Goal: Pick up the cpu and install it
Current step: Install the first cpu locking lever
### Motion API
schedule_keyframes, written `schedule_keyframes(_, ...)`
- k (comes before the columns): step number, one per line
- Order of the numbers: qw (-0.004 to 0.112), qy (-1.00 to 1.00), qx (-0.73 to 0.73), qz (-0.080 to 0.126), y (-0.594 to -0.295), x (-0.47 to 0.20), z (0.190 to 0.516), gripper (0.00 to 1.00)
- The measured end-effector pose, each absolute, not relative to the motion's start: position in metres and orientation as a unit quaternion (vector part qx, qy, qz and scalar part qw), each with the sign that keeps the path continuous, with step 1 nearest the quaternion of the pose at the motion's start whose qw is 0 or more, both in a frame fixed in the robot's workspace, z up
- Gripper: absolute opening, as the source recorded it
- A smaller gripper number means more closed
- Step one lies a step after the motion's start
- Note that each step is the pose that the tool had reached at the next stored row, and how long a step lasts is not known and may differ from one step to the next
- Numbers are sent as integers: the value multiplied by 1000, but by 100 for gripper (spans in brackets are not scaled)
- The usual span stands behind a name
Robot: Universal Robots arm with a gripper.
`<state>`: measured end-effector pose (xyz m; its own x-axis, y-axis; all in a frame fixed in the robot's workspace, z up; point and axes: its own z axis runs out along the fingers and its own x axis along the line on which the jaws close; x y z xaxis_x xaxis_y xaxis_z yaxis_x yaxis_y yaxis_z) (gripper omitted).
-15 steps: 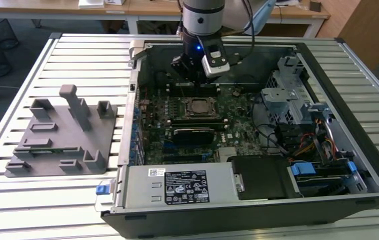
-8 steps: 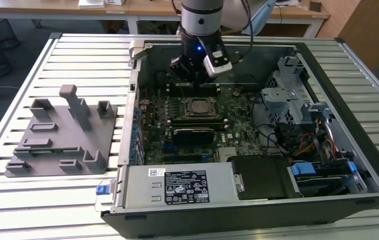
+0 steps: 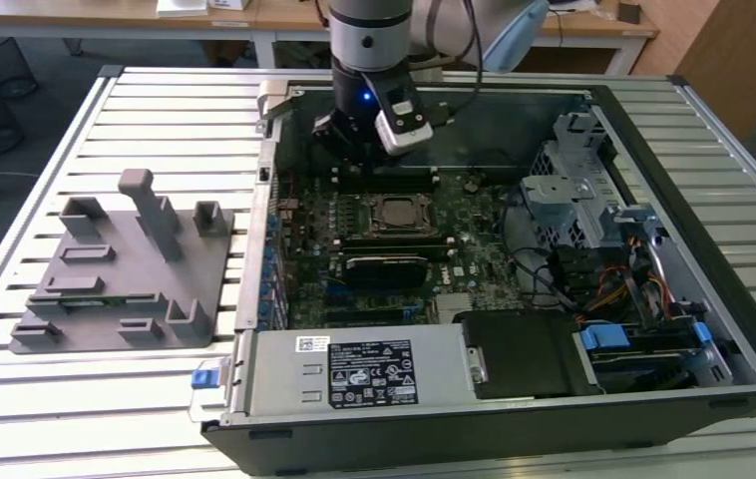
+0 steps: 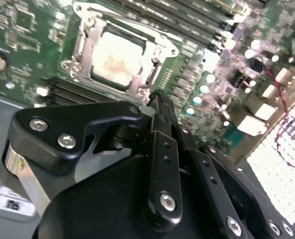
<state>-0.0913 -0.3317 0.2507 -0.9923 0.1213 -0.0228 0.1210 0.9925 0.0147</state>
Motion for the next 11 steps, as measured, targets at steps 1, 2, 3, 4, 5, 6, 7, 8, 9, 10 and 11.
schedule_keyframes(1, 12, 999, 53, 7, -332, -91, 251, 11)
schedule_keyframes(2, 12, 999, 44, 7, -332, -91, 251, 11)
schedule_keyframes(3, 12, 999, 37, 7, -332, -92, 250, 11)
schedule_keyframes(4, 12, 999, 35, 7, -332, -94, 250, 11)
schedule_keyframes(5, 12, 999, 34, 7, -332, -96, 251, 11)
schedule_keyframes(6, 12, 999, 34, 7, -332, -100, 251, 11)
schedule_keyframes(7, 12, 999, 33, 7, -332, -102, 251, 11)
schedule_keyframes(8, 12, 999, 33, 7, -332, -104, 250, 11)
schedule_keyframes(9, 12, 999, 33, 7, -332, -106, 250, 11)
schedule_keyframes(10, 12, 999, 33, 7, -332, -108, 250, 11)
schedule_keyframes(11, 12, 999, 33, 7, -331, -110, 250, 11)
